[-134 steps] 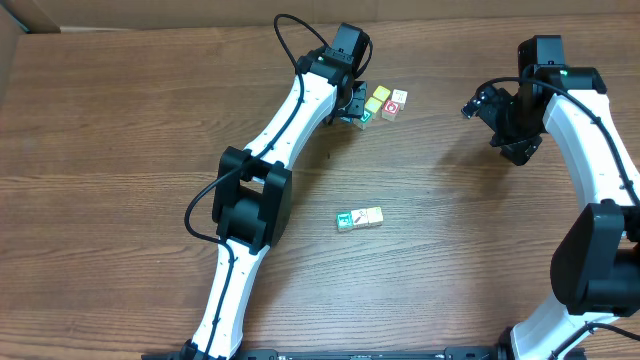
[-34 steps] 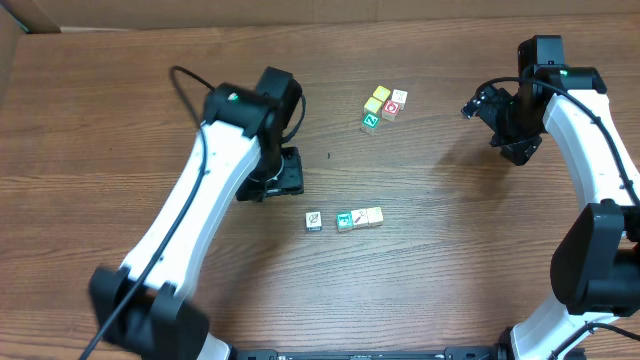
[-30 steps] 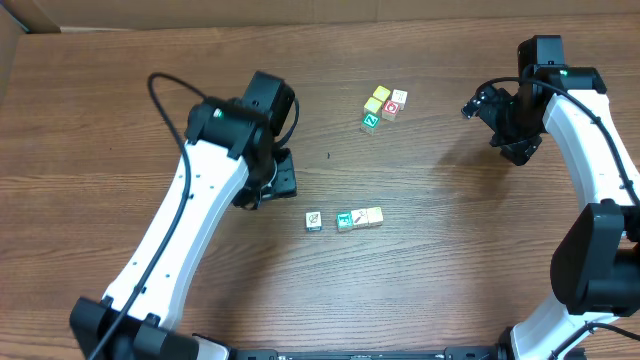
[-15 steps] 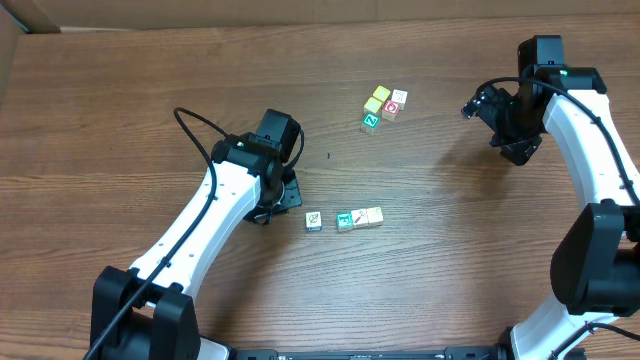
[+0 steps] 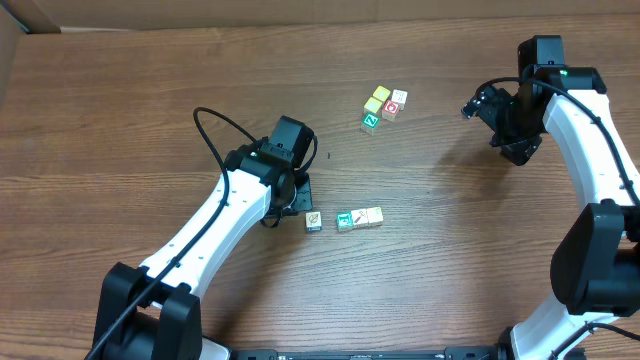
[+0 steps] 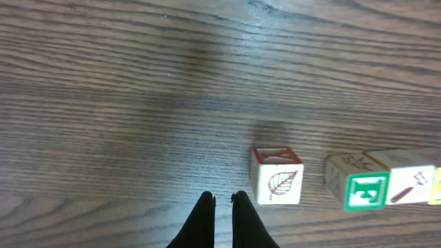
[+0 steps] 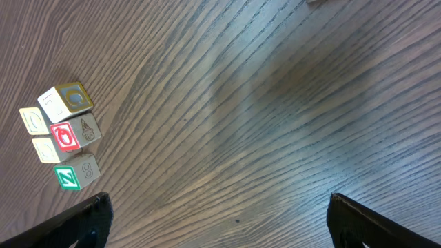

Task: Flip 3 blocks
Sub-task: 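Lower the leaf block left of the green block and release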

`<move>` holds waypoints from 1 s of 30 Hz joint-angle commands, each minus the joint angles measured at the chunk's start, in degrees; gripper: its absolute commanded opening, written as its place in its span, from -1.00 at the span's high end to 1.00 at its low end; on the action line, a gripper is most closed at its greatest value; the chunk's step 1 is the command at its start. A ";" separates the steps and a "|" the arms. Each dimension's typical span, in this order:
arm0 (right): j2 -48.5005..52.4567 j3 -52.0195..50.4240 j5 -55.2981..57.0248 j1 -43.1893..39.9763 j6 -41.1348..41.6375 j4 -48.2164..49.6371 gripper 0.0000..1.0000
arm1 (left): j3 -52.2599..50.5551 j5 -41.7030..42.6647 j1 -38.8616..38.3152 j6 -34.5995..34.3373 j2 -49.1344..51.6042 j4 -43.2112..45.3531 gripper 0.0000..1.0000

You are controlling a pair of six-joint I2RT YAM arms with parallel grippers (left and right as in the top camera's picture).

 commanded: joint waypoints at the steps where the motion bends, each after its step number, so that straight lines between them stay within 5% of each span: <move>1: -0.92 0.55 0.33 -0.17 -0.37 0.11 -1.00 | -2.67 0.20 -0.37 1.73 0.15 1.86 0.92; 30: -0.92 0.55 0.33 -0.17 -0.37 0.11 -1.00 | -13.77 2.56 -0.39 -2.14 2.80 21.70 0.92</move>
